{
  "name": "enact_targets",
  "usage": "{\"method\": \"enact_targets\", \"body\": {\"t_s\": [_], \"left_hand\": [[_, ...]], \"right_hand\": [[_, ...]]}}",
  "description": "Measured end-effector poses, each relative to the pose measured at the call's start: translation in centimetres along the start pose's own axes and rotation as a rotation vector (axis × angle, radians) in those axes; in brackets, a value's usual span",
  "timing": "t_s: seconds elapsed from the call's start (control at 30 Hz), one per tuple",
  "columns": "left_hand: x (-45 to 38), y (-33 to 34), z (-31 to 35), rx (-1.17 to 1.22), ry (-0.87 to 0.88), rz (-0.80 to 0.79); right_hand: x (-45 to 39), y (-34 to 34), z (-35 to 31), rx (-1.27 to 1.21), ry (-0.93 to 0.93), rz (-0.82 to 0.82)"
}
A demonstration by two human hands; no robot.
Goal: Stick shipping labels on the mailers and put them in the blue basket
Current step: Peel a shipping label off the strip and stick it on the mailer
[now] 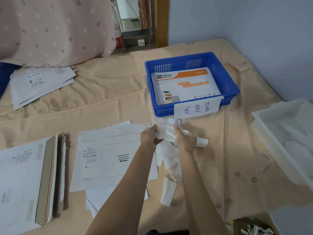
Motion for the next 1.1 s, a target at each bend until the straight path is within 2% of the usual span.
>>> {"method": "enact_targets", "body": {"t_s": [0.8,1.1], "left_hand": [[-0.5,-2.8,1.8,0.164,-0.012,0.072],[-0.9,-2.9,1.3,0.207,0.041,0.179]], "right_hand": [[0.5,-1.1,-0.3,-0.126,0.135,-0.048],[1.2,-1.4,-1.1,-0.205,0.175,-0.022]]}}
Point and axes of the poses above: each hand's wrist, its own x-axis away from the middle knuckle, its own y-axis out of the palm, z = x × y, the point moved 2 cm from there along -x, towards the middle knuckle, and after that the axes turned 7 degrees about x, right-handed, at the moved point
